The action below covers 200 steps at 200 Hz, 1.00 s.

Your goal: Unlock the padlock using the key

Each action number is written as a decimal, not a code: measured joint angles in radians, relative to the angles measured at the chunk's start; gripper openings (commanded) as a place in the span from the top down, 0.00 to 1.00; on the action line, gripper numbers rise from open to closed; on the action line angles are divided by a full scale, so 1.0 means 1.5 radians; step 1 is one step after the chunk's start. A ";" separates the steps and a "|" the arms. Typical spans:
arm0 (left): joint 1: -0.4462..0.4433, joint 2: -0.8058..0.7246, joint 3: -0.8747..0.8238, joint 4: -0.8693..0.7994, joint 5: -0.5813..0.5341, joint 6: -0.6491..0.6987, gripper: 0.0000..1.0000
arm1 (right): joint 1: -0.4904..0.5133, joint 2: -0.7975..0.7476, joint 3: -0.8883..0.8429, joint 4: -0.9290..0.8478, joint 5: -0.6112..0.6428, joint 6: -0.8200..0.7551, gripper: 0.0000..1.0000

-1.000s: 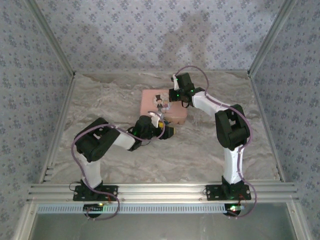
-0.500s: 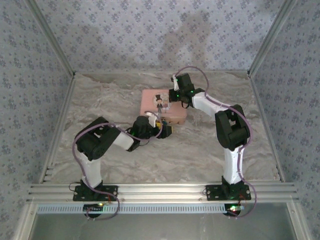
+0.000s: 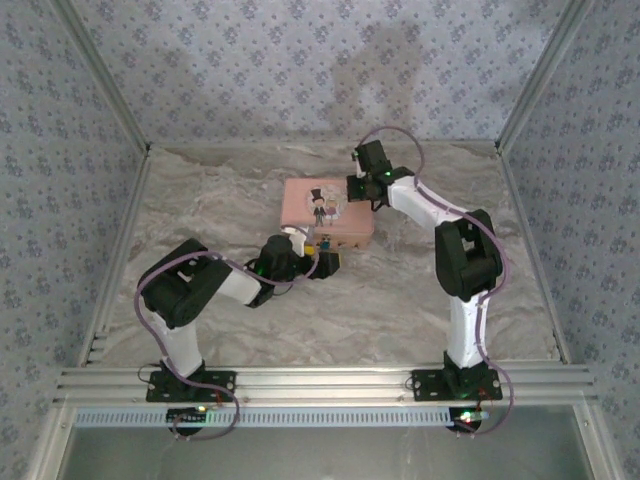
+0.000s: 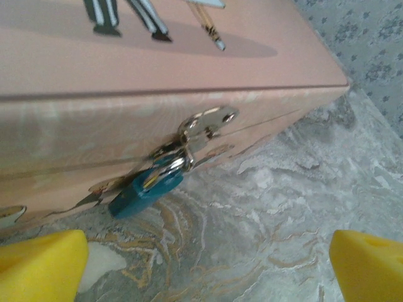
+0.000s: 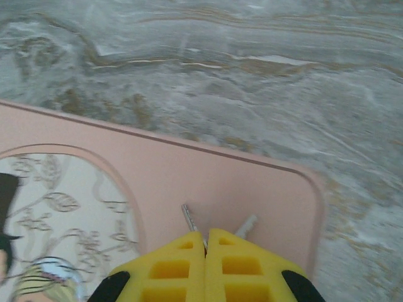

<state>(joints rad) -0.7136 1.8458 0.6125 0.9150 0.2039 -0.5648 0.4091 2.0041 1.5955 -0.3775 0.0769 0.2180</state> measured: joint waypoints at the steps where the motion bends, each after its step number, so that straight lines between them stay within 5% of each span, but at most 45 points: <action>1: 0.000 0.000 0.000 0.000 0.000 0.000 0.02 | -0.001 -0.001 0.000 -0.002 0.002 0.001 1.00; 64: -0.001 0.001 0.032 -0.033 -0.006 -0.001 0.02 | -0.031 -0.058 -0.091 -0.029 0.079 0.057 1.00; 200: 0.000 0.032 0.072 -0.037 0.031 -0.001 0.03 | 0.019 -0.065 -0.173 -0.004 0.079 0.107 1.00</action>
<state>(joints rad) -0.7139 1.8931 0.7208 0.8593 0.2504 -0.5667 0.4377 1.9068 1.3365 -0.3840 0.1955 0.3782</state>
